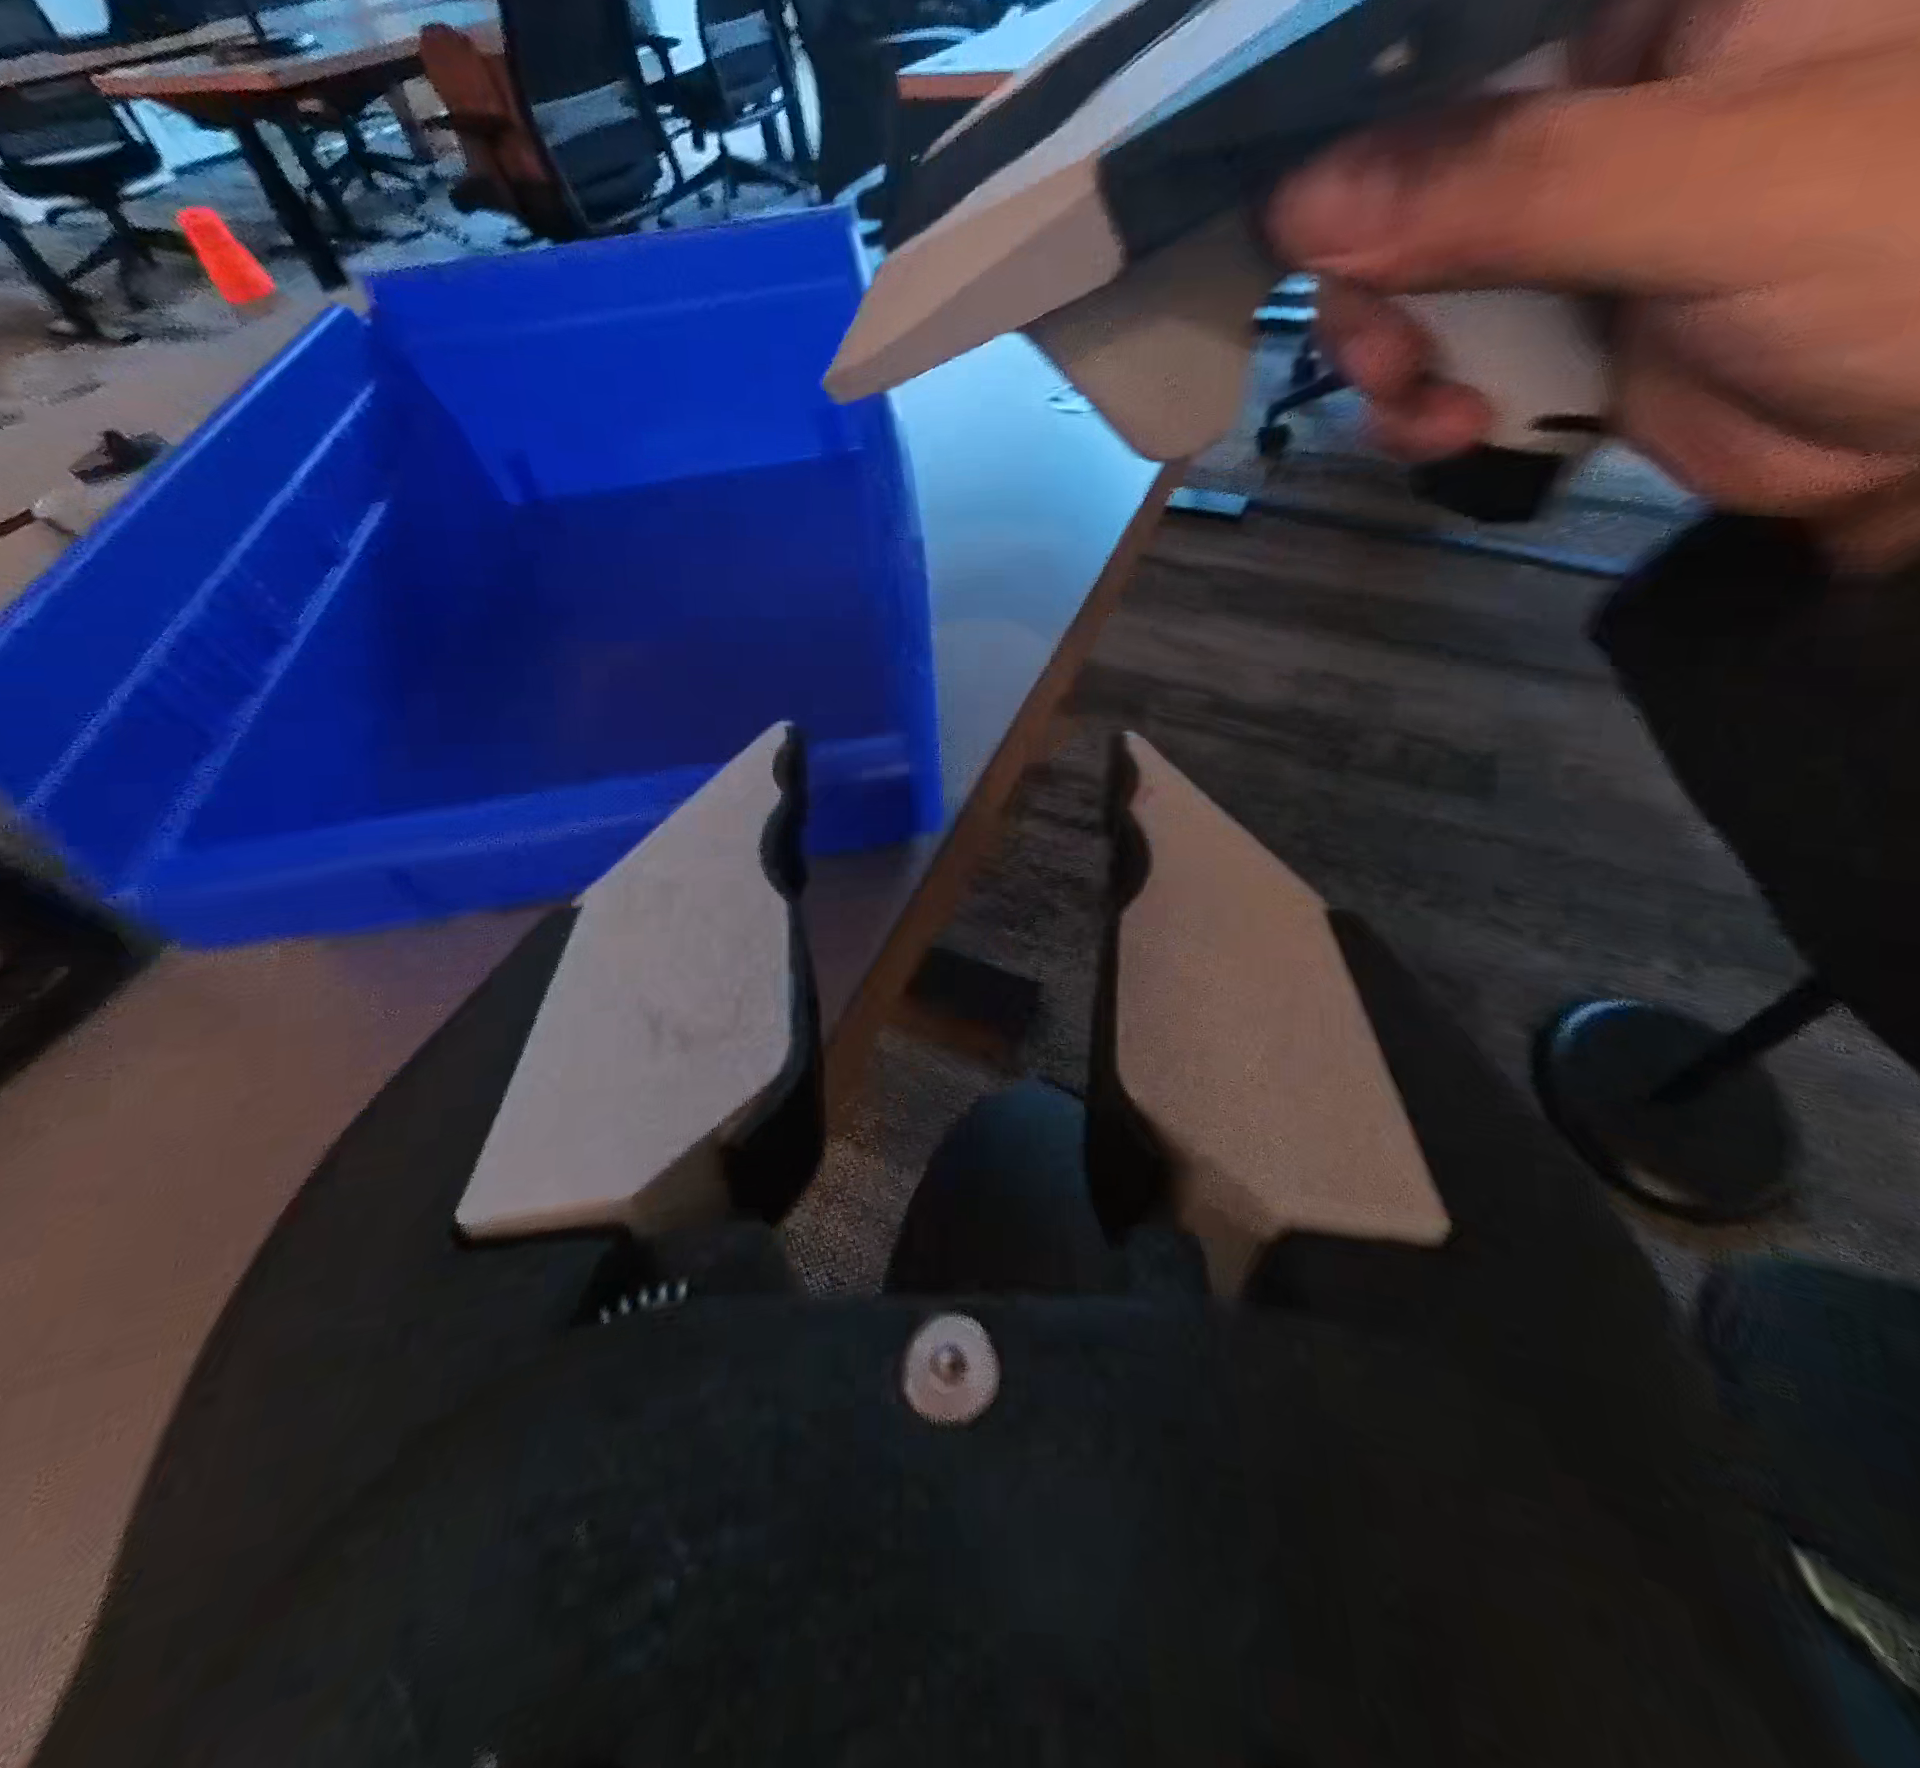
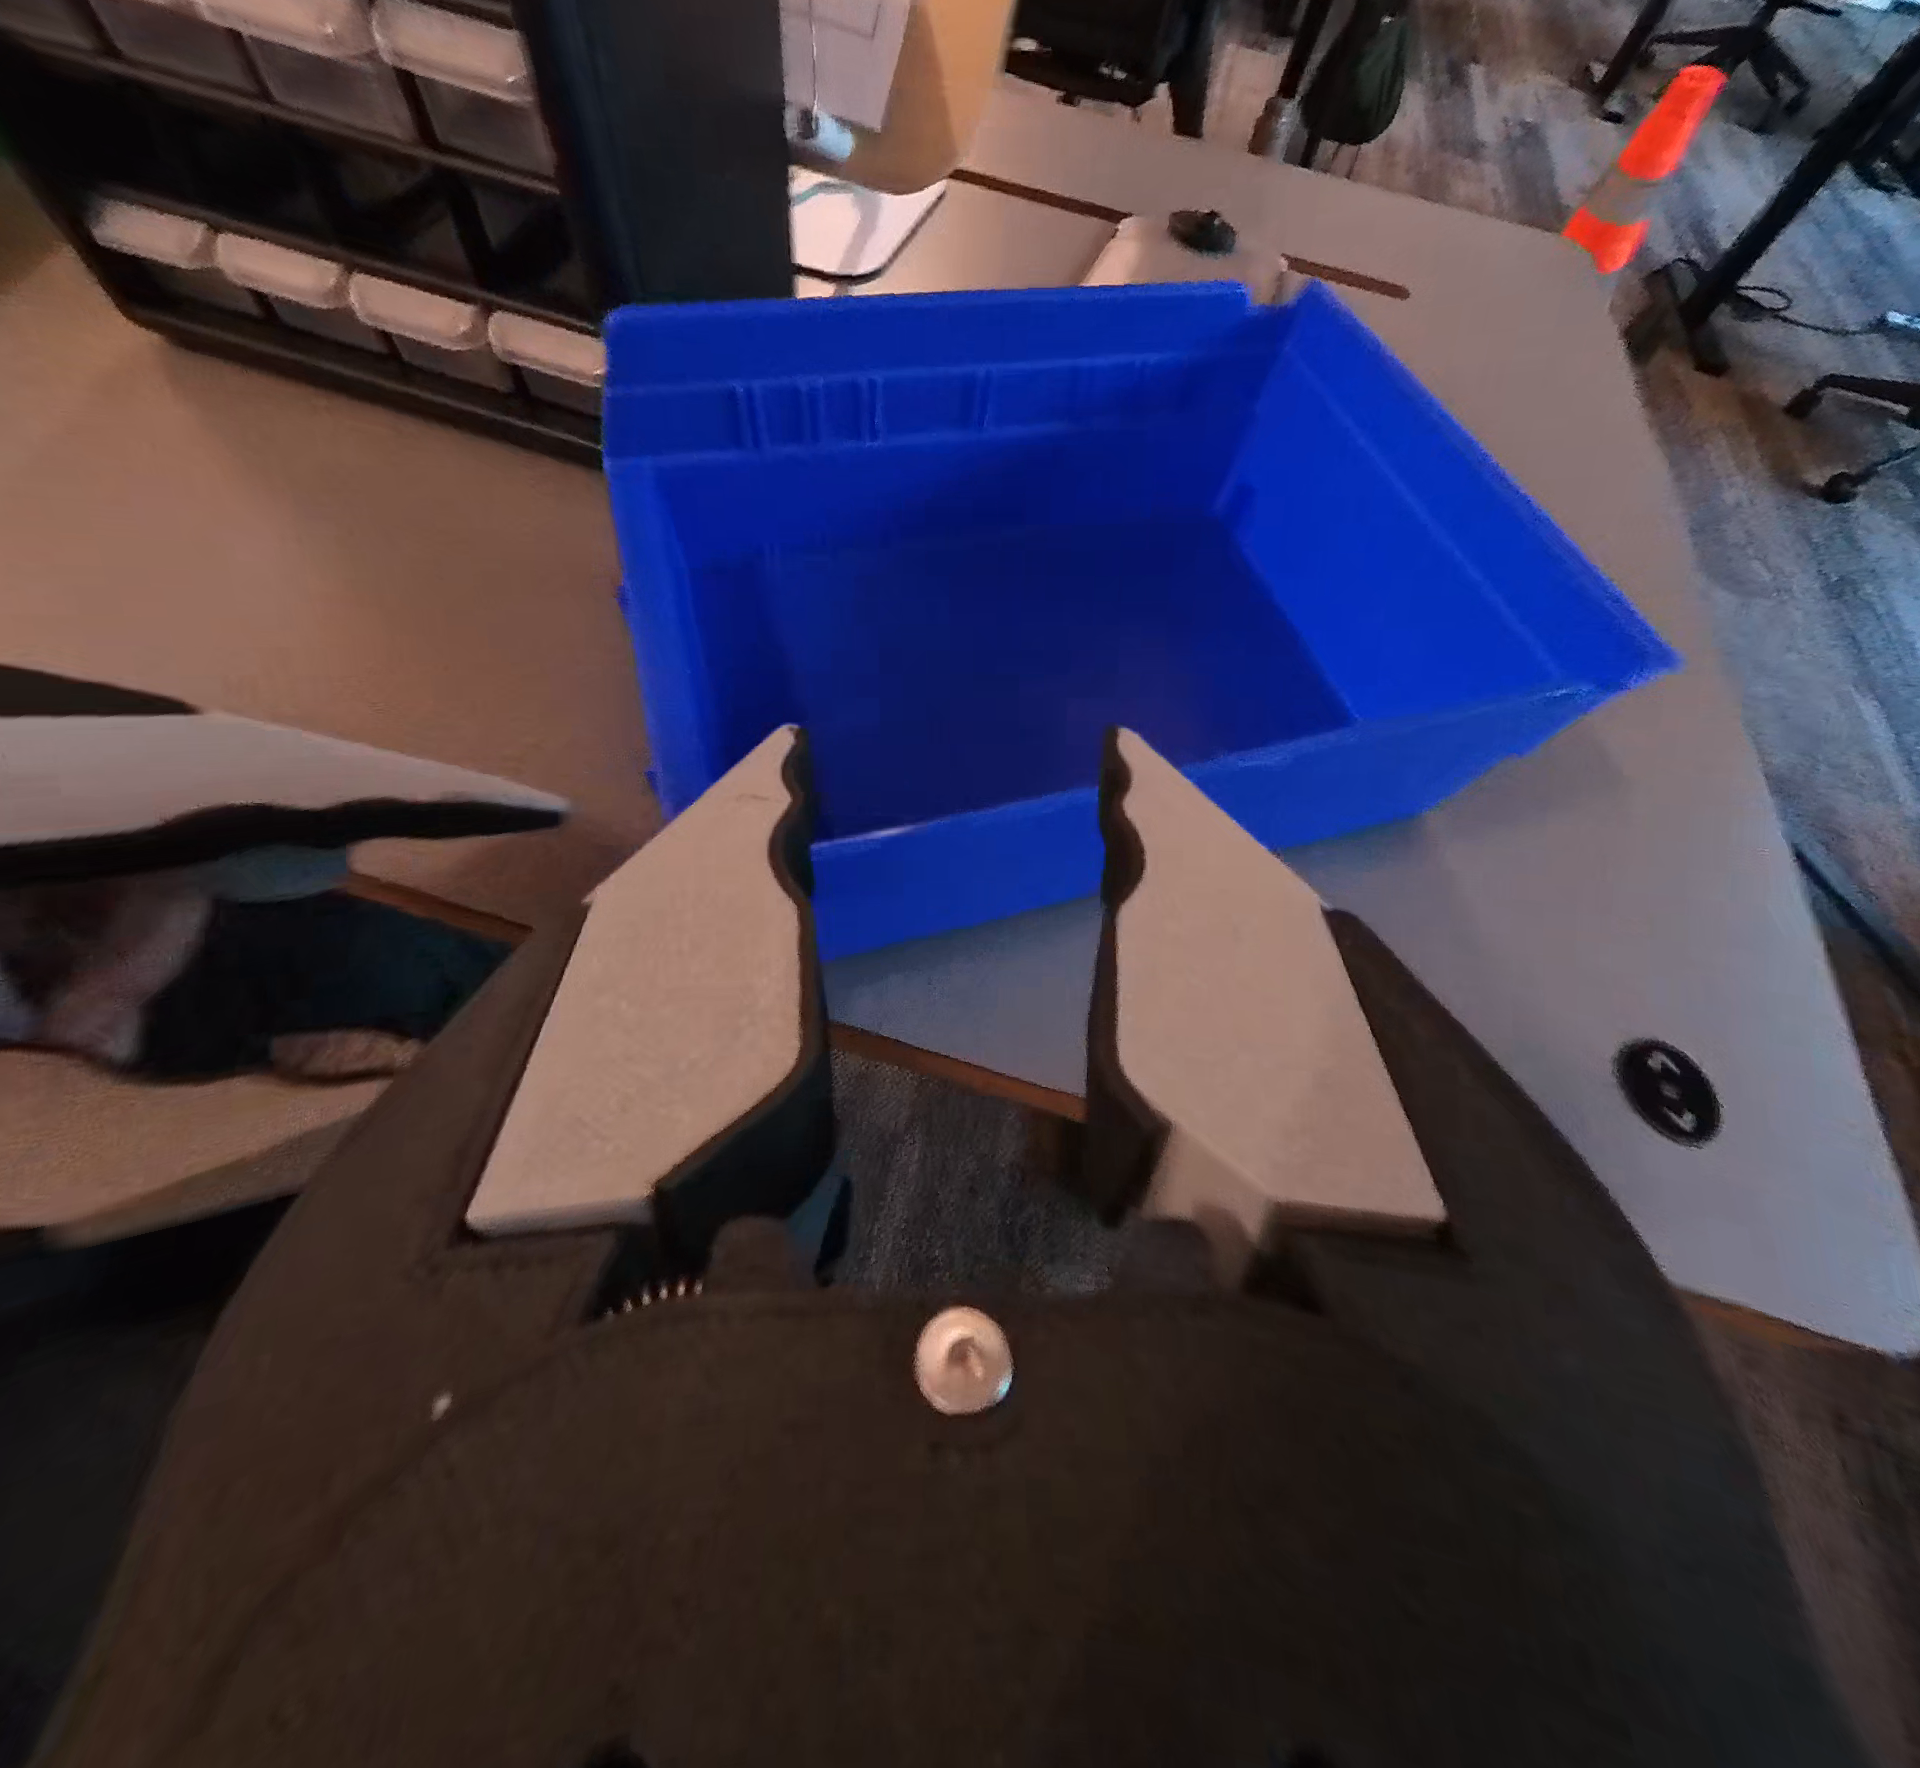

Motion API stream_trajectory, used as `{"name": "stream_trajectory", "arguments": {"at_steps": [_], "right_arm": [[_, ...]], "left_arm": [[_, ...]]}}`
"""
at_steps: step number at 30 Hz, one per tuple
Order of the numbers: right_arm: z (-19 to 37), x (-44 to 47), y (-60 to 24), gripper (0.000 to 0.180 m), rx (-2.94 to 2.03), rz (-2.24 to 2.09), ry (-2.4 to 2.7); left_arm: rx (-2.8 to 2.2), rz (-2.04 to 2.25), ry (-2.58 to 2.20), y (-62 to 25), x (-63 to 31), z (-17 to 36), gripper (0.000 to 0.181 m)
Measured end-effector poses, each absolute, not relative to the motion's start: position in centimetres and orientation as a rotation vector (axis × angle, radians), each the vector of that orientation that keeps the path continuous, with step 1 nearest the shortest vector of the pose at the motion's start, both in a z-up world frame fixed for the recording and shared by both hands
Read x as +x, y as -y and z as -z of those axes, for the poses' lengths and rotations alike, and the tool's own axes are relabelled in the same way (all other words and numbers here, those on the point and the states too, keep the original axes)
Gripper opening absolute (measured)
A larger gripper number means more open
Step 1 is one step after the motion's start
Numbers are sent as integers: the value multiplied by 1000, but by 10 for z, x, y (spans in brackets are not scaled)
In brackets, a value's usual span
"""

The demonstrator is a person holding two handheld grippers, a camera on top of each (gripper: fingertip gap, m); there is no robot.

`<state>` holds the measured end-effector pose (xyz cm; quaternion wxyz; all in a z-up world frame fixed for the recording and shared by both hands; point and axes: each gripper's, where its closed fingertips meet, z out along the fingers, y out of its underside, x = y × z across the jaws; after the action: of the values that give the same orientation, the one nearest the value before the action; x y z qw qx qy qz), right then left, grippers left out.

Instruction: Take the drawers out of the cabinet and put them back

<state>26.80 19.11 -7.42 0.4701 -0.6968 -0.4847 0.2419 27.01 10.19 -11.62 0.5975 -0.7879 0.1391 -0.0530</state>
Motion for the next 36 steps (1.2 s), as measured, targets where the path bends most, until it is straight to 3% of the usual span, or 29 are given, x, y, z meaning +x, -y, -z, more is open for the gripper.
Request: {"name": "stream_trajectory", "arguments": {"at_steps": [2, 5, 8, 12, 13, 14, 16, 23, 28, 36], "right_arm": [[80, 251, -172, 53, -1681, -633, 1297], [72, 219, -123, 38, -1508, -735, 1483], [74, 197, -87, 34, -1466, -810, 1584], [133, 209, -119, 31, -1681, -410, 1682], [148, 223, -135, 25, -1748, -253, 1701], [156, 233, -144, 0, -1778, -171, 1716], [149, 249, -169, 0, -1799, -83, 1612], [127, 304, -225, 45, -1956, -31, 1207], [99, 229, -186, 74, -1791, -485, 1161], [145, 142, -186, 75, -1757, -353, 1165]], "left_arm": [[-1815, 159, -331, -67, 257, 112, 57], [-1841, 173, -334, -22, 223, 113, 53], [-1895, 163, -262, 10, 180, 122, 54], [-1900, 189, -162, 39, 137, 128, 51], [-1886, 233, -166, 45, 135, 127, 49], [-1886, 266, -180, 50, 134, 125, 53], [-1894, 212, -175, 55, 117, 119, 58], [-1898, -81, 59, 77, 4, 106, 62], [-1868, -522, 360, 117, -117, 106, 64], [-1946, -620, 584, 111, -204, 131, 84]]}}
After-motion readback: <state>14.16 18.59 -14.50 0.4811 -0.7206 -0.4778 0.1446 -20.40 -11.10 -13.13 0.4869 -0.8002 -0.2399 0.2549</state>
